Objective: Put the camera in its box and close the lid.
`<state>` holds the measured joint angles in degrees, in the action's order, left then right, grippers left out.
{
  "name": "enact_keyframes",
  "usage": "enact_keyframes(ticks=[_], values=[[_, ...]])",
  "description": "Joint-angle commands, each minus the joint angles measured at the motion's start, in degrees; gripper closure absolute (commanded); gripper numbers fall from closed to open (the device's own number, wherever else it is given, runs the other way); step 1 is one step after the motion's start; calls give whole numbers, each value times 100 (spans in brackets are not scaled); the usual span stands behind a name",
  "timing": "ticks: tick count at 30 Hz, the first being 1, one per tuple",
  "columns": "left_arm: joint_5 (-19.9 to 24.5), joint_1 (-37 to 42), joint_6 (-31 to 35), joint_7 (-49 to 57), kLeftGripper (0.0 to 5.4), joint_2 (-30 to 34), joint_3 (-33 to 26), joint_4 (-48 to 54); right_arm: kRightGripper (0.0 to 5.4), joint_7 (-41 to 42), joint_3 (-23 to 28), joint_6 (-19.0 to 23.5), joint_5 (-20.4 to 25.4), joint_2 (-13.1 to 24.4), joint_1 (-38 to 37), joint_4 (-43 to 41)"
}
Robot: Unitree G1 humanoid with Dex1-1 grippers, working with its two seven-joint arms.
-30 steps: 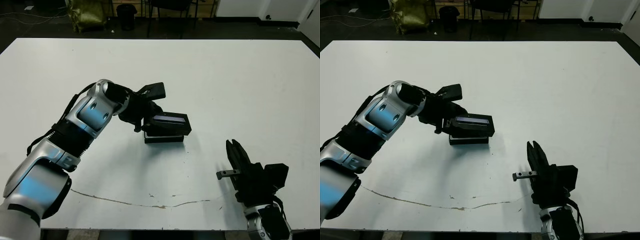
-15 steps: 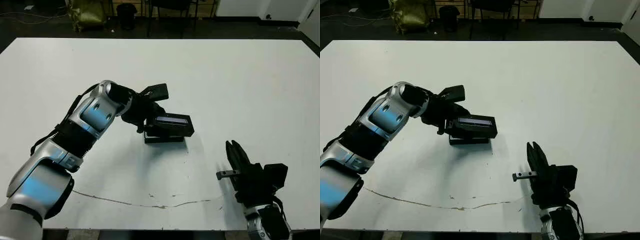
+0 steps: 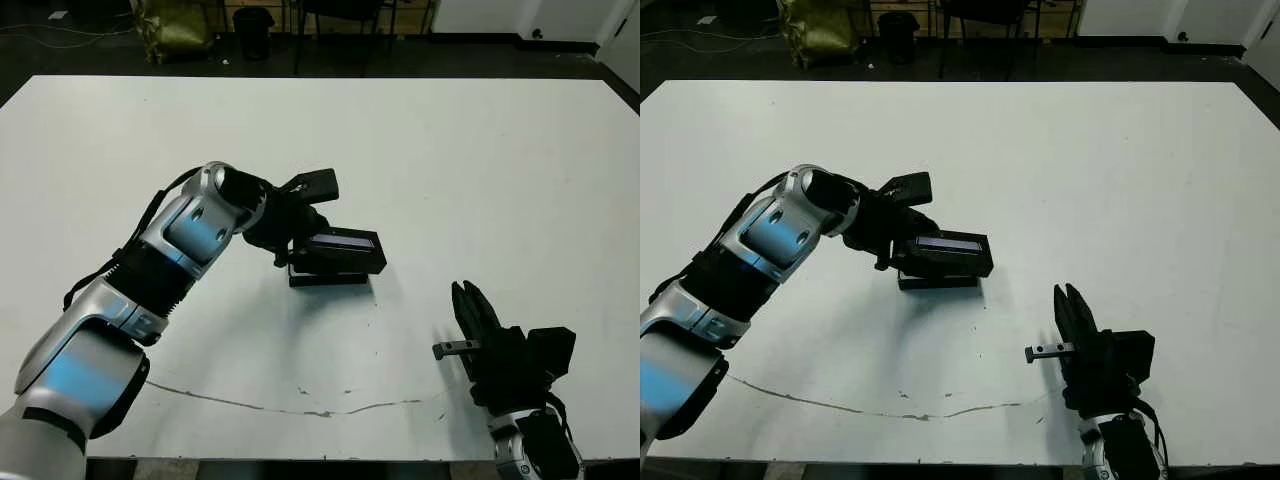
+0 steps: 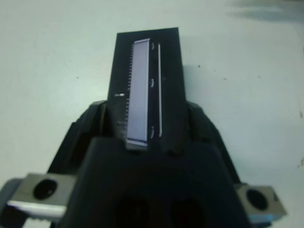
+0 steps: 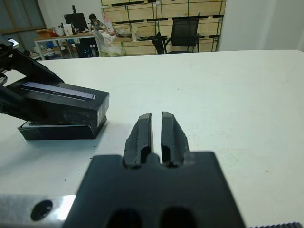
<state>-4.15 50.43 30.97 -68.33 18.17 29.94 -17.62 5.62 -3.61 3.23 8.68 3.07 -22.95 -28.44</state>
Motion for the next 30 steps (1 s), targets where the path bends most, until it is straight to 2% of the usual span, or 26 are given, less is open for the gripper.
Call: enact_keyframes(ticks=[1, 10, 30], values=[[-91, 90, 77, -28, 274, 78, 84, -27, 540, -34, 38, 65, 19, -27, -304, 55], [-201, 109, -125, -45, 274, 112, 242, -18, 540, -45, 22, 150, -12, -7, -323, -7], [-262, 202, 257, -156, 274, 85, 329, -36, 540, -40, 15, 40, -16, -40, -316, 49]])
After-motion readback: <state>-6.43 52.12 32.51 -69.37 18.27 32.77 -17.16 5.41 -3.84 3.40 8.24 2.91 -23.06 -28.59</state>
